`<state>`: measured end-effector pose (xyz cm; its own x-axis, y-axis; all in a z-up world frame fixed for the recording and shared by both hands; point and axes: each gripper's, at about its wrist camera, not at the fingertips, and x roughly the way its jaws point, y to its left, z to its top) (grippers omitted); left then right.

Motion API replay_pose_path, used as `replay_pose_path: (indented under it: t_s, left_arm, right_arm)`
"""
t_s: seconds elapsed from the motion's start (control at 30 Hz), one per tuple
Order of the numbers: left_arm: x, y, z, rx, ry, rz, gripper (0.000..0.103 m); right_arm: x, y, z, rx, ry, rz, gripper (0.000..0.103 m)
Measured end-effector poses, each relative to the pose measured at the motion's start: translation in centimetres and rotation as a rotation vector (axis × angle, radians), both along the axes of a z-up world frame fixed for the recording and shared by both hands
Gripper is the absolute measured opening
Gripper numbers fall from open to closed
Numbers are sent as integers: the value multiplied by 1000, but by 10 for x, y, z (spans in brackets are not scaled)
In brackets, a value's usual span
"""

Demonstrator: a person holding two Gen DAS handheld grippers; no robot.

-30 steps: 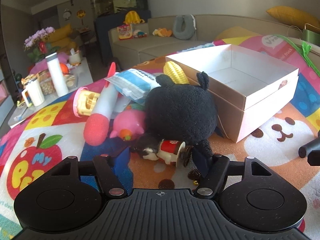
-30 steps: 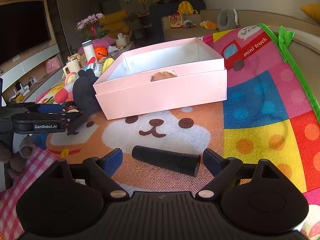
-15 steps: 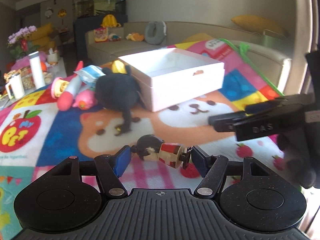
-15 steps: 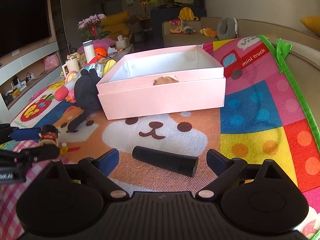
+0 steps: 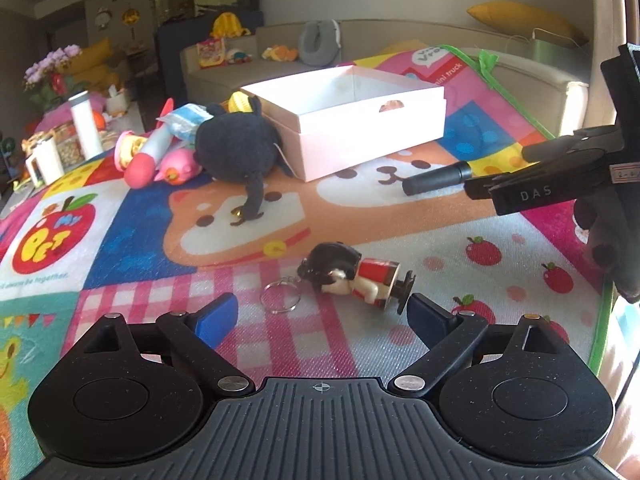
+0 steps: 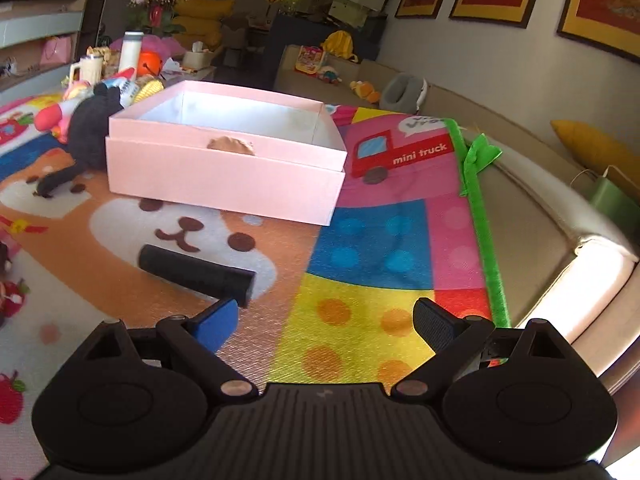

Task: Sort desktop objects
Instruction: 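Grasp the small red-shirted keychain figure with the left gripper while the right holds the cylinder, then lower both grippers over the pink box and release the cylinder and figure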

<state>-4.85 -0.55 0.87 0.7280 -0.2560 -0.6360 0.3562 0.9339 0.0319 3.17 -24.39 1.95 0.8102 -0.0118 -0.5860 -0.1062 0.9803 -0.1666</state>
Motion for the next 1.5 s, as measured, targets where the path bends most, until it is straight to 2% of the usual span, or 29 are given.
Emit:
replay_pose_path:
  t_s: [0.03,0.1,0.2,0.37,0.5,0.57,0.63,0.67,0.77,0.87,1.07,1.27,1.37,1.5]
  left_arm:
    - [-1,1,0,-10,7,-4,95]
    - [-2,1,1,-18,7,-15,95]
    - [-3,-3,3,-18,-9,-31,96]
    - [-2,-8,5,-23,-27,-43,96]
    - [-1,-7,6,-24,-28,-40,96]
    - [-1,-7,5,-23,-28,-40,96]
    - [-1,-8,5,-23,-34,-43,96]
    - [-1,-8,5,-23,-37,-47,96]
    - [3,-13,3,-13,-46,-71,96]
    - [13,-21,-1,9,-51,-83,96]
    - [17,-29,-4,29,-27,-94,72]
    - [-9,-38,10,46,-59,-106,71]
    - [-23,-43,30,45,-119,-139,71]
    - [-16,-51,71,51,-272,-146,71]
  right_arm:
    - [1,1,1,81,34,39,98]
    - [6,10,-1,139,77,70,100]
    - [24,26,-6,129,111,38,100]
    - [50,33,-8,144,107,-7,100]
    - [69,26,-10,189,124,10,98]
    - [77,27,-8,173,106,31,93]
    - [81,28,-8,168,117,63,75]
    - [80,30,-7,163,117,66,74]
    - [65,31,0,131,76,78,74]
    - [45,25,11,155,67,107,74]
    - [2,8,26,139,70,123,74]
    - [-36,-1,33,128,110,152,74]
    - [-57,-2,47,124,85,182,74]
    - [-71,-8,86,141,1,224,74]
